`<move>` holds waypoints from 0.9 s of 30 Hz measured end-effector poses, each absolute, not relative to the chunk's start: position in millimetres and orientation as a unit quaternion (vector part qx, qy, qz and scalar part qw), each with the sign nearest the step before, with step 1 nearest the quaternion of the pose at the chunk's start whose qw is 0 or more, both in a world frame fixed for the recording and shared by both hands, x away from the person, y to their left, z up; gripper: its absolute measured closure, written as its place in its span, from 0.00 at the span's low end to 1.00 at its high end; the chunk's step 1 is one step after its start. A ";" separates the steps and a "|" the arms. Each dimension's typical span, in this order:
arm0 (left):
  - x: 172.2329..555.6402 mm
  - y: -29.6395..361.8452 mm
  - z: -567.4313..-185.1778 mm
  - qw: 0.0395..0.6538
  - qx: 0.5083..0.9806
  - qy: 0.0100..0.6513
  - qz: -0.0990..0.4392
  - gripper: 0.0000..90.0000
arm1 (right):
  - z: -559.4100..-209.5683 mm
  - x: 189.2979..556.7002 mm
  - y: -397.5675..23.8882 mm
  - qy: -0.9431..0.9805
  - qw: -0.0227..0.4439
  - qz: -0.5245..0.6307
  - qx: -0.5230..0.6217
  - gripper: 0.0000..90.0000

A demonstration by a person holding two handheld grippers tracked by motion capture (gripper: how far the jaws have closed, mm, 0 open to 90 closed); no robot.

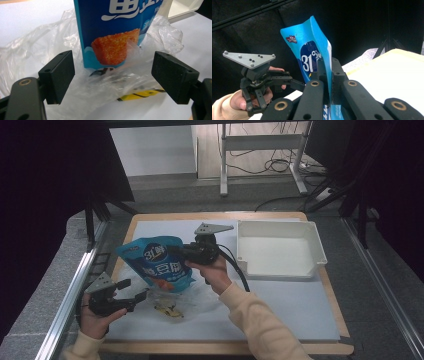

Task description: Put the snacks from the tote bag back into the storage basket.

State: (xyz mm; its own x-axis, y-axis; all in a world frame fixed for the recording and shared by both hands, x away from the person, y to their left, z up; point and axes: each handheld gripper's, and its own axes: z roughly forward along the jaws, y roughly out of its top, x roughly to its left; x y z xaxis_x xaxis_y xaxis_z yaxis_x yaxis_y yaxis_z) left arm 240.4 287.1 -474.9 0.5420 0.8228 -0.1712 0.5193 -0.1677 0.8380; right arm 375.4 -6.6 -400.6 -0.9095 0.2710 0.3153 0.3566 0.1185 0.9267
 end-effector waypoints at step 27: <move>242.1 288.8 -477.1 0.462 0.743 0.456 0.163 0.21 | -366.3 364.3 -13.9 -0.728 0.016 -0.660 -0.183 0.99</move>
